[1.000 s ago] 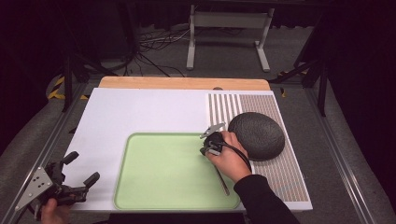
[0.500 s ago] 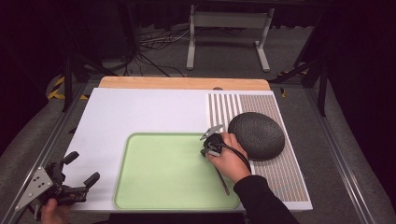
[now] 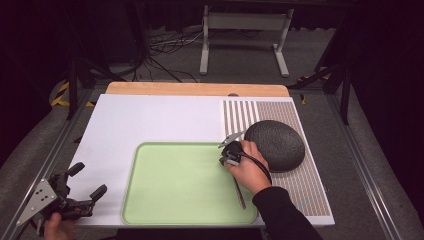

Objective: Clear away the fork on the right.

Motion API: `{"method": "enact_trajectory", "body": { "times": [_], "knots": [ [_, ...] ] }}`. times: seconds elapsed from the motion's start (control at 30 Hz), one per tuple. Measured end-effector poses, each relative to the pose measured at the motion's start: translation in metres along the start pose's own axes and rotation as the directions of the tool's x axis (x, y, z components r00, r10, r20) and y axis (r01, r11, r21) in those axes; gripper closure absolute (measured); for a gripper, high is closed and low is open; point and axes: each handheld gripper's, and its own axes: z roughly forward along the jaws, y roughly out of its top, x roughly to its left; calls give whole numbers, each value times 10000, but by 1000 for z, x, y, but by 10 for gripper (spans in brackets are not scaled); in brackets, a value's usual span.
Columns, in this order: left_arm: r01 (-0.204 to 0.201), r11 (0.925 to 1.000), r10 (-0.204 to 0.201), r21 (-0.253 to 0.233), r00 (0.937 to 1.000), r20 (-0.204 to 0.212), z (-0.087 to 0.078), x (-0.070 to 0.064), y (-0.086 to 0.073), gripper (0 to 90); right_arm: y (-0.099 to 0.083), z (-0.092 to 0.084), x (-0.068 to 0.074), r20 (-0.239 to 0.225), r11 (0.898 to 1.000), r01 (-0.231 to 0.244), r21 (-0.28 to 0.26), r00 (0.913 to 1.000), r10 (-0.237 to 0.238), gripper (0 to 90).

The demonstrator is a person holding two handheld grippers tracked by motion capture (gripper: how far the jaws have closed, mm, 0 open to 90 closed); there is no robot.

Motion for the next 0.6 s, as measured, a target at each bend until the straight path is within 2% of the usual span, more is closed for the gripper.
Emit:
{"method": "enact_trajectory", "body": {
  "times": [0.6],
  "knots": [
    [2, 10000, -2, 12, 10000, 4, 0, 0, 0, 3, -9, -6, -12, 458, 9992, -381, 123, 9982, 375, 900]
  ]
}}
